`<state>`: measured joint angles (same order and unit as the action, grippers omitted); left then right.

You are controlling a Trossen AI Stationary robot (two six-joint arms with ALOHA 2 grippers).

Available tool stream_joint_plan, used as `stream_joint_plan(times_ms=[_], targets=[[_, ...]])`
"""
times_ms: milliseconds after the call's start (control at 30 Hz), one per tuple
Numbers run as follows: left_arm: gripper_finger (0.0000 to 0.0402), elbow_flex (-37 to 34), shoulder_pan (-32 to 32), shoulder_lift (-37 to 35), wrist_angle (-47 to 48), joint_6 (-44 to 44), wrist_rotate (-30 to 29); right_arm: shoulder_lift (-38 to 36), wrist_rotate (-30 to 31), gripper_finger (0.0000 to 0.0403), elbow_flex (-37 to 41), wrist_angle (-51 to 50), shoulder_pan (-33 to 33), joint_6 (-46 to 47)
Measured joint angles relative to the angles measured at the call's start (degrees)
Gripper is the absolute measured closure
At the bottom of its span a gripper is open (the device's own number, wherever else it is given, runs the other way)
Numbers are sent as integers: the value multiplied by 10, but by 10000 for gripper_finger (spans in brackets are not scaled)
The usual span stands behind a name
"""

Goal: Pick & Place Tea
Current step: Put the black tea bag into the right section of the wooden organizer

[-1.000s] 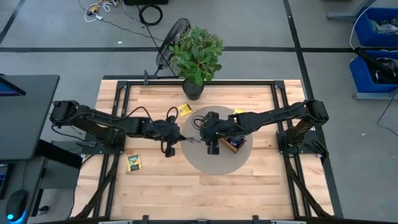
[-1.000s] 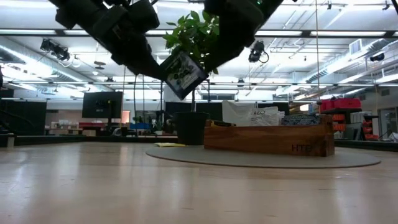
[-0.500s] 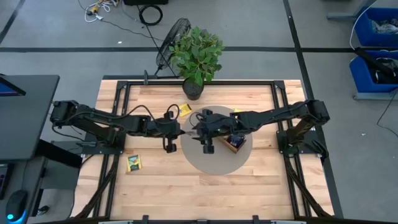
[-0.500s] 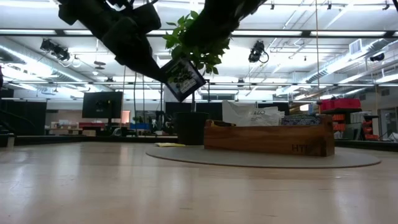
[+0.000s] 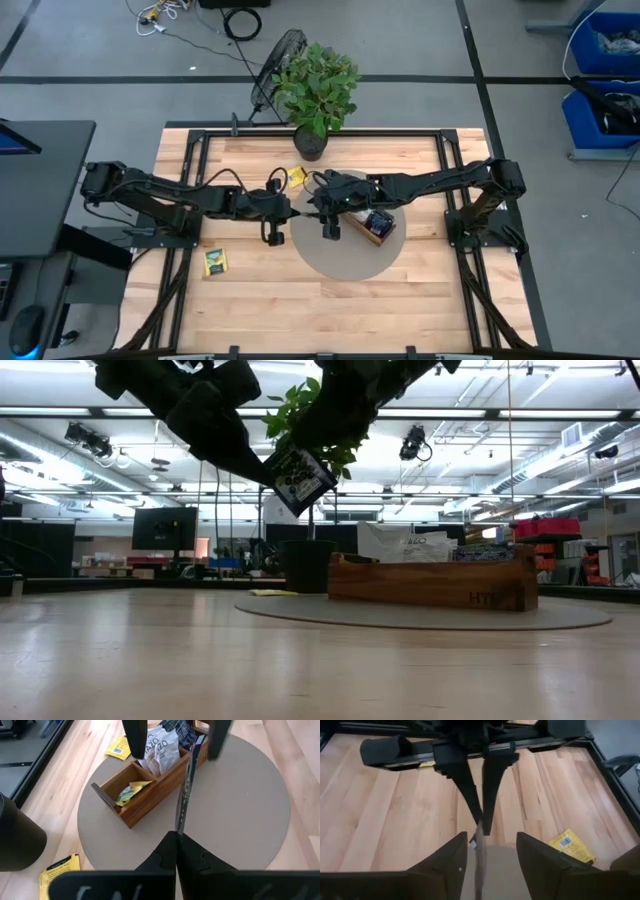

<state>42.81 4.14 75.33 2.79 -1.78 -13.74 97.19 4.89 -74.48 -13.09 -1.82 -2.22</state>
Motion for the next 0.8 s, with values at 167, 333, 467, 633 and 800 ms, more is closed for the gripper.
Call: stream_joint_plan(times_ms=[167,333,467,633,800], targets=[[399,0,0,0,-10,-3,0,0,-26,273,0,-21,10,16],[399,0,0,0,-18,-4,7,0,-42,337,0,-24,14,18],[399,0,0,0,-20,-1,37,0,-45,392,0,-24,13,17],[387,-1,-2,1,-53,54,38,0,-41,399,0,-34,13,31],[354,-15,3,1,-97,49,-2,-8,-41,401,10,-39,12,33]])
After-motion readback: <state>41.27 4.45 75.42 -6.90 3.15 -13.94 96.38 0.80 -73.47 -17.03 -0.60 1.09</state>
